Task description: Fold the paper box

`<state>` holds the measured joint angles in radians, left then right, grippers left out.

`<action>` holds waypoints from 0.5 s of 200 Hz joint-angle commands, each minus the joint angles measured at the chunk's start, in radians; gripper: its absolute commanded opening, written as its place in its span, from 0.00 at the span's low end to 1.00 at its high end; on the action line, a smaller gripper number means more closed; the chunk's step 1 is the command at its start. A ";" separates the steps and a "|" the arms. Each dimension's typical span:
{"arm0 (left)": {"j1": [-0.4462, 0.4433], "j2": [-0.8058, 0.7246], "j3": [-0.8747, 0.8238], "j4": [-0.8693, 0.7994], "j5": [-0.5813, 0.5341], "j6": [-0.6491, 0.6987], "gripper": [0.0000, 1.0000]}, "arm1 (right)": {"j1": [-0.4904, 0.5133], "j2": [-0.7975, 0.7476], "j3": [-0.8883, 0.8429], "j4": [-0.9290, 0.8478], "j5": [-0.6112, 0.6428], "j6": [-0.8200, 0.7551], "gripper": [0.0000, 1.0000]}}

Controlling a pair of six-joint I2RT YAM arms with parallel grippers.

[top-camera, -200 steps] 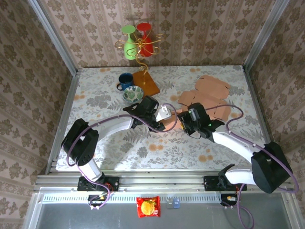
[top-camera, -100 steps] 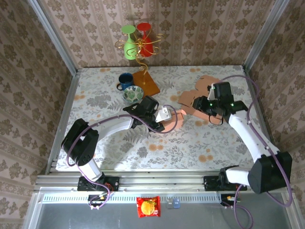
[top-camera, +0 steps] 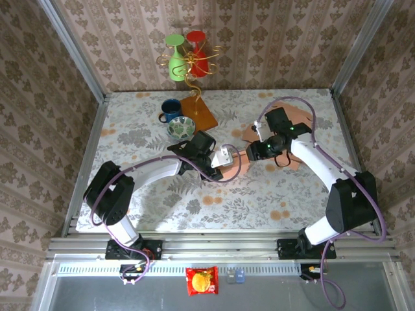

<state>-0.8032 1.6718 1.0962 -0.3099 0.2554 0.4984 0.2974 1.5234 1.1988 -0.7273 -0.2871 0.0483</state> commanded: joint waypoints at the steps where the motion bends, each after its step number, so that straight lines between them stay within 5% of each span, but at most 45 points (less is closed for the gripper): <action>1: 0.008 -0.017 0.038 -0.030 0.028 0.029 0.53 | 0.008 0.011 0.030 -0.015 0.049 -0.037 0.46; 100: 0.017 0.000 0.051 -0.038 0.036 0.024 0.53 | 0.021 0.054 0.066 -0.015 0.046 -0.058 0.27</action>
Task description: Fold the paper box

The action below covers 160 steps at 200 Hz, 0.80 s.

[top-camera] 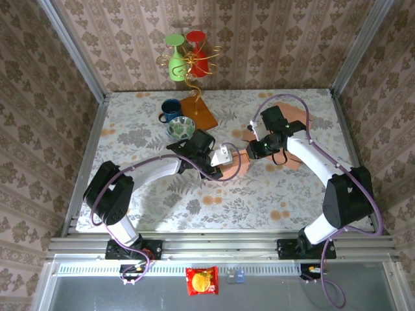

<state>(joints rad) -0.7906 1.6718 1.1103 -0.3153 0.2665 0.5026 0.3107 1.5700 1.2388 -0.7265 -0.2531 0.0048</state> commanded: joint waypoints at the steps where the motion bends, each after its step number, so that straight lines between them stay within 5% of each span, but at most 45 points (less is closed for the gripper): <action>1: 0.004 0.000 0.037 -0.033 0.025 0.020 0.53 | 0.008 0.007 0.026 -0.016 0.012 -0.014 0.27; 160: 0.005 0.014 0.058 -0.042 0.022 0.015 0.50 | 0.069 0.038 0.048 -0.020 0.151 -0.002 0.14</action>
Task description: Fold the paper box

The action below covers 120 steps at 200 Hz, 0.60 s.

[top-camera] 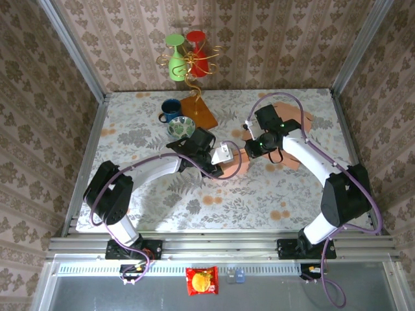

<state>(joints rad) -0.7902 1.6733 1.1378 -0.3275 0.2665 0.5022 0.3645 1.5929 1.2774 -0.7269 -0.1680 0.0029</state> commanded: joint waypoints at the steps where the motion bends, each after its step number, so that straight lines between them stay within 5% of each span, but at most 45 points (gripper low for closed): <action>1: 0.004 0.013 0.031 -0.029 0.022 0.016 0.50 | 0.016 0.015 0.010 -0.019 0.068 0.000 0.14; 120: 0.017 0.027 0.035 -0.029 0.003 -0.001 0.45 | 0.091 -0.019 -0.024 -0.025 0.199 0.123 0.00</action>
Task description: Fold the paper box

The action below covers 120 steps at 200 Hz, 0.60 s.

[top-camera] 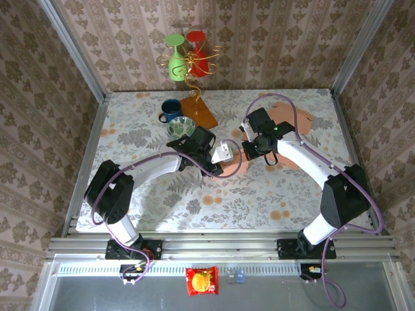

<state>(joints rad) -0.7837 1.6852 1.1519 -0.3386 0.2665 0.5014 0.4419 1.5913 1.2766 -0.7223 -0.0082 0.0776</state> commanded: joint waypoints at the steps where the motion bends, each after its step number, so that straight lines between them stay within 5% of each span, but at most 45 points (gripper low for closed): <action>1: 0.011 0.016 0.020 -0.018 0.003 0.000 0.45 | 0.014 -0.017 -0.024 -0.030 0.041 0.049 0.00; 120: 0.024 0.021 0.034 -0.026 -0.009 -0.020 0.45 | 0.030 -0.003 0.016 -0.081 0.031 0.156 0.00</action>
<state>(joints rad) -0.7769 1.6894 1.1557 -0.3462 0.2661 0.5003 0.4591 1.5883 1.2774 -0.7322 0.0093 0.1890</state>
